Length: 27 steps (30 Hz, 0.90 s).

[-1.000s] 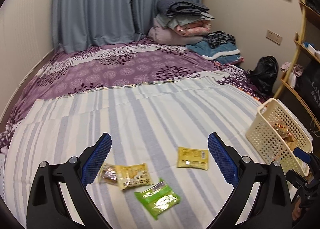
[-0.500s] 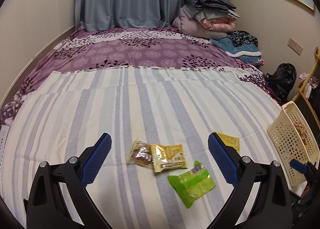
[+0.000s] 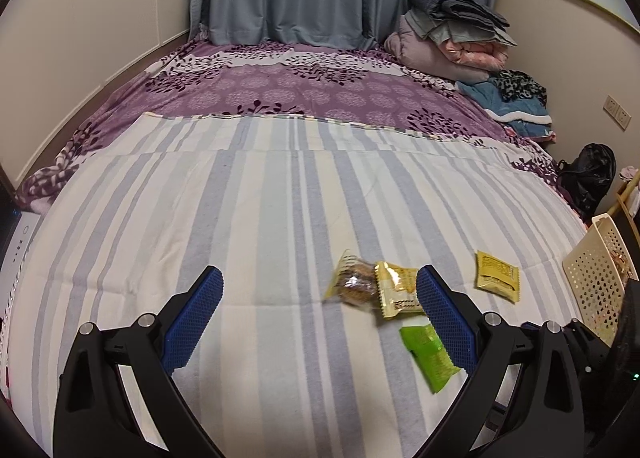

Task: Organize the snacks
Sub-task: 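Grasp the green wafer pack with the right tool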

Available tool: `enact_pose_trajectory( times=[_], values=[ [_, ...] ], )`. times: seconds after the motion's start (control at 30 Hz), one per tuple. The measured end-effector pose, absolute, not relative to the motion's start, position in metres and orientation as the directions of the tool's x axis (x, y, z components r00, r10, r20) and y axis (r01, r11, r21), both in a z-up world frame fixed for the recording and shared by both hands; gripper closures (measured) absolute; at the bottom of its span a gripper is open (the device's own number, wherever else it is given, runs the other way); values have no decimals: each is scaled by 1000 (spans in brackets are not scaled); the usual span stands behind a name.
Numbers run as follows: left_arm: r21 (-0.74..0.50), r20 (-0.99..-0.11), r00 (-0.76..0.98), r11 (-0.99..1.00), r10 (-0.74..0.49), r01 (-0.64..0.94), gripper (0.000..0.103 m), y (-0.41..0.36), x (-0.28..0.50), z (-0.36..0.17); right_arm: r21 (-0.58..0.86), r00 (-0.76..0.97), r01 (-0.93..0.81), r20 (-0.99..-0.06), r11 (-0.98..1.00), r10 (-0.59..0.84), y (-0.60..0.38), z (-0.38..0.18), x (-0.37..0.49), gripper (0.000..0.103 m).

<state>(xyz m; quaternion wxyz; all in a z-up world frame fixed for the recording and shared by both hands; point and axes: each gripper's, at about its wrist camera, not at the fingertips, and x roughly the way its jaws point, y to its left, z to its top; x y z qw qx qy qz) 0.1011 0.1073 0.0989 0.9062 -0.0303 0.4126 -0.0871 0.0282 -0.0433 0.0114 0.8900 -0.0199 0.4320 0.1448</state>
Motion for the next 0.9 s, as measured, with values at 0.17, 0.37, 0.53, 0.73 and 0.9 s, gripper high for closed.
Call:
enact_pose_trajectory(
  times=[0.17, 0.37, 0.53, 0.73, 0.9],
  values=[
    [-126, -751, 639, 986, -166, 108, 5, 118, 99, 94, 72, 568, -277, -792, 958, 223, -30, -1, 49, 7],
    [-122, -758, 633, 987, -159, 102, 5, 122, 97, 90, 25, 554, -273, -813, 962, 179, -19, -13, 68, 7],
    [-115, -766, 623, 987, -158, 110, 5, 117, 99, 86, 15, 535, -269, -829, 963, 163, -20, -18, 73, 32],
    [-103, -785, 597, 985, -165, 136, 5, 102, 105, 74, 18, 540, -273, -824, 962, 169, -33, -15, 61, 38],
    [-101, -806, 564, 981, -178, 165, 5, 84, 111, 59, 42, 545, -226, -823, 973, 162, -57, -12, 47, 38]
  ],
)
